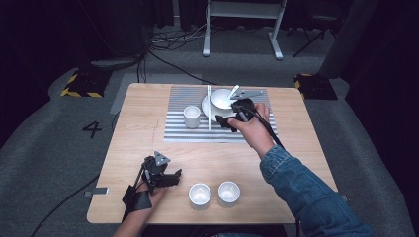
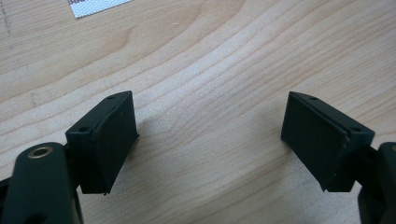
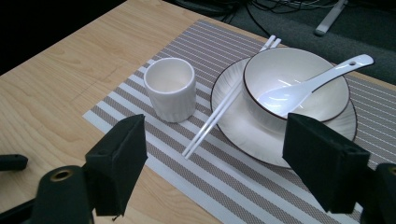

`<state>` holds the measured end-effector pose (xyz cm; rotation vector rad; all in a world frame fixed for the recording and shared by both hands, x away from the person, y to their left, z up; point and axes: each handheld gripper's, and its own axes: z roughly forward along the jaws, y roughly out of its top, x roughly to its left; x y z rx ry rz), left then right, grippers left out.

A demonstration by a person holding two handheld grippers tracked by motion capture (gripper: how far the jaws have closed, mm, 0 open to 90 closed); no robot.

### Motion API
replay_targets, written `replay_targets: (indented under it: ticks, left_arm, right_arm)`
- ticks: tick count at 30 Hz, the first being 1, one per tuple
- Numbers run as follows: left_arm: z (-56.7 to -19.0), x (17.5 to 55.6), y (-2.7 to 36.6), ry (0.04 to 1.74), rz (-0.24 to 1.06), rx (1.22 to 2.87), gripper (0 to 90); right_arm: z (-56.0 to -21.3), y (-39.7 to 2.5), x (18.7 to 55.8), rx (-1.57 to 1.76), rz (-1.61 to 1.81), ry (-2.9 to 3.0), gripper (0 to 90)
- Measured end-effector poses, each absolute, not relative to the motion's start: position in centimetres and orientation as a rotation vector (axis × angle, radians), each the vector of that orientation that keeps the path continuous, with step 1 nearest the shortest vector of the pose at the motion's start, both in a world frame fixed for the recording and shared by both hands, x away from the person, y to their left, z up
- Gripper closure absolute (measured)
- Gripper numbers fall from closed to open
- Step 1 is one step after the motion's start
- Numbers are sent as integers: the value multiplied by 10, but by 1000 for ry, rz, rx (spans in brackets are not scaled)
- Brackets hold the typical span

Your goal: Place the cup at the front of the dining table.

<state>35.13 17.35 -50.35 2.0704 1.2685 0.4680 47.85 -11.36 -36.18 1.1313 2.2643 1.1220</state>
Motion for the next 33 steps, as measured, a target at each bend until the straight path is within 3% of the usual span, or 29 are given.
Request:
replay_targets:
  ticks: [17,33]
  left_arm:
    - [-504,351,174,1267,468,2071,185]
    - [-503,349,174,1264,472,2077,185]
  right_arm:
    - [-352,-173,440,1167,1141,2224,228]
    - [-368,-230,394,1176,1106,2214,236]
